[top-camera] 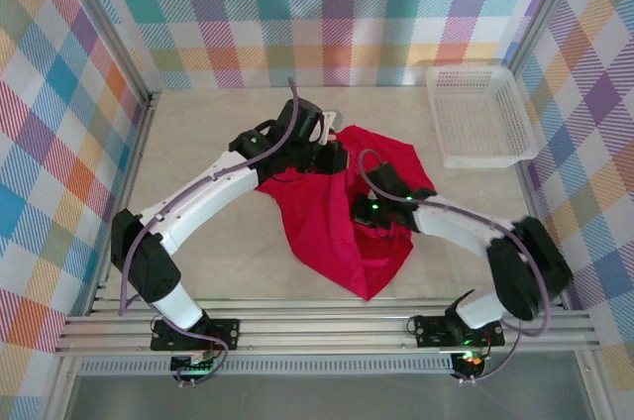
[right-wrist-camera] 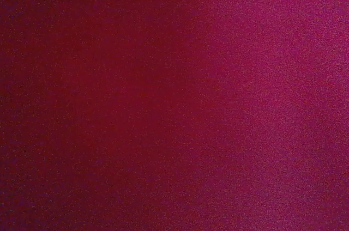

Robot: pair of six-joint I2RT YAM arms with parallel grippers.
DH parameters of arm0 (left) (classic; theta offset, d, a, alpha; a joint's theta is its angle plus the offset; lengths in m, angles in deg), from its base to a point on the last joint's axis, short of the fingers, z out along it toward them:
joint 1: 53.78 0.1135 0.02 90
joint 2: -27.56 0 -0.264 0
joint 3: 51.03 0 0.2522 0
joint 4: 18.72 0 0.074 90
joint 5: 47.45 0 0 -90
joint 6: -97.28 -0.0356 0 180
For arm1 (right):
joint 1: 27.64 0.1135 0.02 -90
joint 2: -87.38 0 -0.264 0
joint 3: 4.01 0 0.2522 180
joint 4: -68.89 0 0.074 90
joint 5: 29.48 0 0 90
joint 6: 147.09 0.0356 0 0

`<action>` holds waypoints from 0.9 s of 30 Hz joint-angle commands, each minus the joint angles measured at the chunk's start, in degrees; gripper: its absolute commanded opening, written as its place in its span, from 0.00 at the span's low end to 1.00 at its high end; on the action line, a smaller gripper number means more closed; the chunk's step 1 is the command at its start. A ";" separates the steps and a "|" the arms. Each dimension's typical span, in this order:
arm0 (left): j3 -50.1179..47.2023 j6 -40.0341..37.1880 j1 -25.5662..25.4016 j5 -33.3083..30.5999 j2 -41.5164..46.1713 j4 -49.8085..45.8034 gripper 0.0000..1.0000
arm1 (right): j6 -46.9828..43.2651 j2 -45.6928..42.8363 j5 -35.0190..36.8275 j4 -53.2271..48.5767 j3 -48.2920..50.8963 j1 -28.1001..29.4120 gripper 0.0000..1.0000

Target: Fold the inside-out t-shirt

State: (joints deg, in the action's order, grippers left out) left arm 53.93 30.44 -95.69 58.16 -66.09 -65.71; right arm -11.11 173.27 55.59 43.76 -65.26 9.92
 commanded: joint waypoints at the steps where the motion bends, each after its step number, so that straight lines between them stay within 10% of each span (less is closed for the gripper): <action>1: 4.01 1.98 -0.49 0.82 1.92 -0.96 0.00 | 5.92 7.44 3.81 19.44 -4.40 3.07 0.02; 6: 11.19 5.21 -2.12 0.26 2.15 -1.44 0.00 | 10.06 20.86 12.84 27.98 -15.41 3.48 0.33; 11: 18.43 6.79 -5.30 -1.09 2.39 -2.12 0.00 | 12.92 30.31 24.74 15.83 -32.08 3.08 0.61; 19: 23.63 5.24 -6.17 -2.83 4.55 -3.55 0.00 | 15.19 38.55 25.84 0.59 -46.28 0.49 0.70; 27: 16.31 3.93 -2.44 -3.71 5.15 -2.76 0.00 | 9.74 20.90 23.34 4.60 -27.52 0.67 0.67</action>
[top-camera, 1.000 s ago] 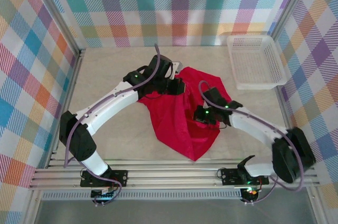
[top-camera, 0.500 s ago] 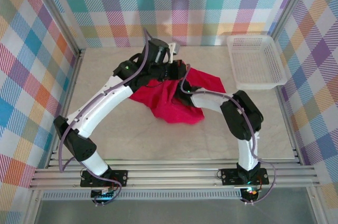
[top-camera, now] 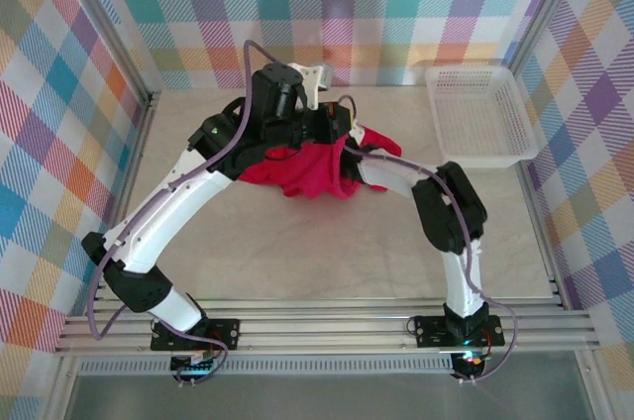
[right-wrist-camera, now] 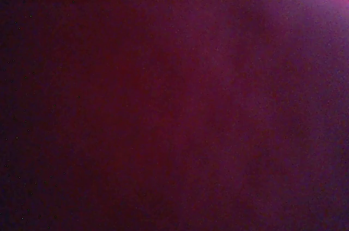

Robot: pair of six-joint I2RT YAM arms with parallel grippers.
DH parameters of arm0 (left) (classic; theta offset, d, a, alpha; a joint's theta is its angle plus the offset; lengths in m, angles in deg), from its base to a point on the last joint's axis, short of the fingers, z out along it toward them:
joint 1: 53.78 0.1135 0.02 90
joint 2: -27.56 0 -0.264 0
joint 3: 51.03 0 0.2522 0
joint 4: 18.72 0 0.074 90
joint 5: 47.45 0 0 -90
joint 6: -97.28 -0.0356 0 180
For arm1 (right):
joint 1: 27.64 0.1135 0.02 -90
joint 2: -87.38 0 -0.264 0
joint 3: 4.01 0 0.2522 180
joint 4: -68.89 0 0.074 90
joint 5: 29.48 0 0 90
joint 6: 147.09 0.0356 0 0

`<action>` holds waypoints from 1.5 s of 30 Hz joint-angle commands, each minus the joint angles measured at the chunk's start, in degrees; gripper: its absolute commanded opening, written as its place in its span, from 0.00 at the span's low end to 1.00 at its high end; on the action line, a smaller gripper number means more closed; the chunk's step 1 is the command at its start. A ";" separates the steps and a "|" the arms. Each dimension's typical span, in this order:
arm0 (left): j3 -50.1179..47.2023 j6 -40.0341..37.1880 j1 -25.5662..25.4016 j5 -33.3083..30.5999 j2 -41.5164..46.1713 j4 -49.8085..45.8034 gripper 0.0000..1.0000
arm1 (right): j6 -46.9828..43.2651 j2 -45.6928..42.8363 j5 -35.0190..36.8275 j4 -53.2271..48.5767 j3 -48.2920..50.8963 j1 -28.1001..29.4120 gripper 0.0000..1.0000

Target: Fold the inside-out t-shirt

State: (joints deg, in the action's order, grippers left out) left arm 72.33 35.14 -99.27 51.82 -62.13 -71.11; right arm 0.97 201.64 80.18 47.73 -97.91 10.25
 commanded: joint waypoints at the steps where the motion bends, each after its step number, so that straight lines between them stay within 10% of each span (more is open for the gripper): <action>1: -2.66 -0.57 1.66 3.12 0.83 3.26 0.00 | -2.61 -9.45 -3.03 3.71 7.97 0.43 0.64; 7: -1.94 0.42 2.24 4.78 -2.51 4.44 0.00 | -4.19 -7.95 -14.19 12.08 7.35 2.58 0.61; 11: -2.19 1.25 2.19 5.87 -3.14 5.08 0.00 | -4.98 -0.97 -17.18 11.05 -0.56 3.67 0.75; 24: 6.44 0.25 3.50 4.34 -0.60 -0.64 0.00 | 1.88 24.05 -4.63 -20.81 -32.47 2.92 0.91; 27: 6.88 0.65 5.20 5.10 0.53 -0.57 0.00 | 2.88 24.70 -8.56 -19.08 -31.52 1.61 0.78; 34: 0.89 0.71 9.09 5.96 2.63 0.50 0.00 | -2.02 18.64 -17.55 -13.14 -24.44 -0.46 0.02; 45: -11.91 1.48 24.76 7.95 -4.53 5.84 0.00 | -24.45 -7.66 -32.44 -24.79 -18.81 -3.26 0.00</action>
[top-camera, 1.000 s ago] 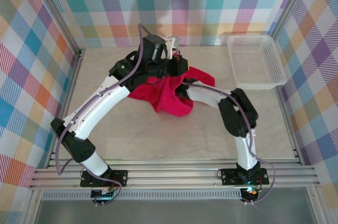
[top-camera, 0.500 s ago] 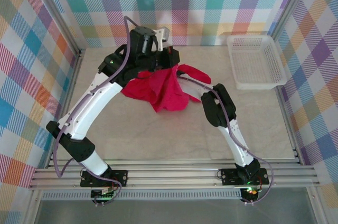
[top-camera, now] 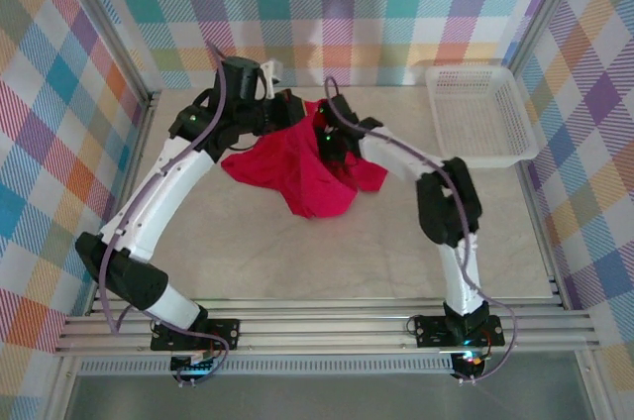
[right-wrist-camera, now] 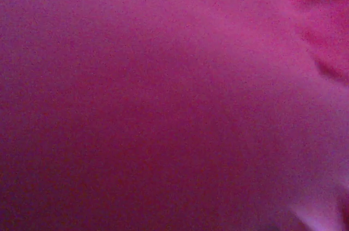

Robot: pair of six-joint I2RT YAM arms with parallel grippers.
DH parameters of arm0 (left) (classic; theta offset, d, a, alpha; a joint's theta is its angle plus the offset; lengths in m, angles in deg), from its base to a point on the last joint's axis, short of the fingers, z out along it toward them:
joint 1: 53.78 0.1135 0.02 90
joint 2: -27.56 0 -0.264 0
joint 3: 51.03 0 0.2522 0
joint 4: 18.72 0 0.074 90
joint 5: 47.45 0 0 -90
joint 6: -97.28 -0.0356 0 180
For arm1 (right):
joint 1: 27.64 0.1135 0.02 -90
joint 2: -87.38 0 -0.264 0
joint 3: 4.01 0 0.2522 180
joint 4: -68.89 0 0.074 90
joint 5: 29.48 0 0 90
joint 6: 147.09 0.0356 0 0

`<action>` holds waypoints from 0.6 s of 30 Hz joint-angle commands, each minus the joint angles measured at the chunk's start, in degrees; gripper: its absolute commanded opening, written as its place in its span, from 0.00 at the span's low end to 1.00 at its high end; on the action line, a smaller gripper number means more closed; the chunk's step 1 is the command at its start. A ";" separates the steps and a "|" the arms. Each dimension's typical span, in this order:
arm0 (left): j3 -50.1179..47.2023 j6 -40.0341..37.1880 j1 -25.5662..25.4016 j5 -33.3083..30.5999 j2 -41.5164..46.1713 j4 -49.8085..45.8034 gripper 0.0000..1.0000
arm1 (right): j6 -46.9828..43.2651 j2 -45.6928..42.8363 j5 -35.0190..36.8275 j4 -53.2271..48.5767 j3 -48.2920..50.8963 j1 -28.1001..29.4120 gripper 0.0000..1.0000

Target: Fold the inside-out t-shirt

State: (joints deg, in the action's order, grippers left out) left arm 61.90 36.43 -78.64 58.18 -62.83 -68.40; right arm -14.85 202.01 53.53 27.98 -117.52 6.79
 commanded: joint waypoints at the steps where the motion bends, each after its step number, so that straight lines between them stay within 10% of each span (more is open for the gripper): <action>1: -1.66 0.32 5.75 1.92 -5.69 3.55 0.00 | -9.76 -10.92 -6.40 -5.96 1.92 0.11 0.00; 18: -8.40 -3.37 11.50 -1.69 -14.77 5.59 0.00 | -6.75 -36.49 -20.83 -10.35 1.87 -7.54 0.00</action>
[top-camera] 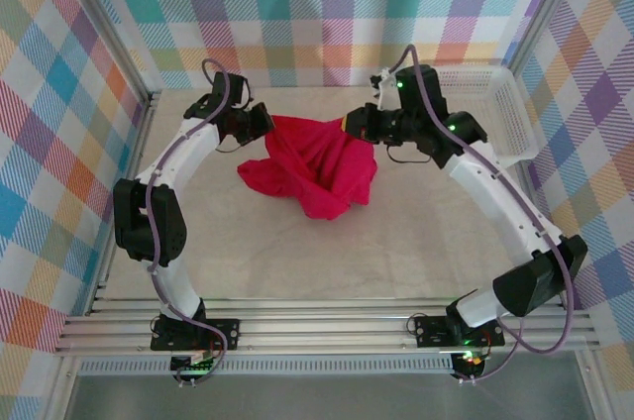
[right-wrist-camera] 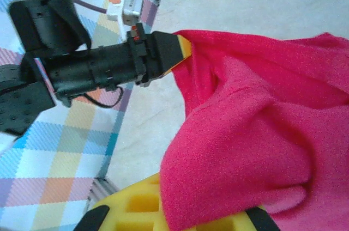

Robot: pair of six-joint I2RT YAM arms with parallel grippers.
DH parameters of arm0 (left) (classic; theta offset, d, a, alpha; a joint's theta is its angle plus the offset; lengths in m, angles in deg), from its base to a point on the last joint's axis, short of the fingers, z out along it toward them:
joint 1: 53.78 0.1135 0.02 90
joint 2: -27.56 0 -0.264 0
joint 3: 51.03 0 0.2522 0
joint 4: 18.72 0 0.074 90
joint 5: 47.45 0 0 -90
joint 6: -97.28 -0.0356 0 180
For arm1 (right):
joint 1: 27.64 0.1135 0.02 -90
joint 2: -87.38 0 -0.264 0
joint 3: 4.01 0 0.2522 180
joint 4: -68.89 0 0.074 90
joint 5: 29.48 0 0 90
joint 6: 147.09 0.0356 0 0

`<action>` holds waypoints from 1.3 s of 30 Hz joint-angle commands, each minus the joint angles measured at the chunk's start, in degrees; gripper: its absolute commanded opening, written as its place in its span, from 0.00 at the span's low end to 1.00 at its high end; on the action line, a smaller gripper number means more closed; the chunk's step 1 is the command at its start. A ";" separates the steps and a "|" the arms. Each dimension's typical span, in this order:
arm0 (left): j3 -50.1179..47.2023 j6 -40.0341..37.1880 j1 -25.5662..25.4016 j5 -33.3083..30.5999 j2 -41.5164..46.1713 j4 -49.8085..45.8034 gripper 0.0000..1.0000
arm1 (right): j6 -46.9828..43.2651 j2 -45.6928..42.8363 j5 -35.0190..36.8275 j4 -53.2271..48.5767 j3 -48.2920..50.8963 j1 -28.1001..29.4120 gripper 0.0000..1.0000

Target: Fold the inside-out t-shirt

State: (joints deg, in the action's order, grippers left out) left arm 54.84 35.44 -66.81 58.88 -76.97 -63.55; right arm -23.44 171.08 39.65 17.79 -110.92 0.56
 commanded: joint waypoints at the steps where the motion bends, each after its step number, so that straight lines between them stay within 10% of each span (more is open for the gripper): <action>1: -1.96 -2.65 -0.32 -2.76 -1.11 1.21 0.00 | 2.22 -6.68 -7.23 -0.57 -5.38 -2.05 0.00; 11: -9.94 -4.48 -2.71 -3.93 -1.71 4.60 0.00 | 3.89 -5.53 -5.47 4.25 7.08 -9.31 0.00; 18: -15.90 -10.73 -7.32 5.77 10.80 10.76 0.56 | 3.60 5.92 -9.09 6.82 8.98 -9.59 0.00; 23: -20.96 -11.41 -13.06 16.25 14.22 20.24 0.64 | 2.96 5.96 -9.33 6.68 9.04 -10.14 0.00; 39: -16.41 -20.28 -20.24 4.99 -3.57 25.26 0.92 | 2.71 0.39 -10.39 5.30 10.31 -11.34 0.00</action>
State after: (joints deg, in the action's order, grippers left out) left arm 35.87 18.59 -86.16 67.10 -78.55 -40.79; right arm -20.07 174.21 30.87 22.82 -100.17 -10.41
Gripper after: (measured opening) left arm 0.922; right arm 0.049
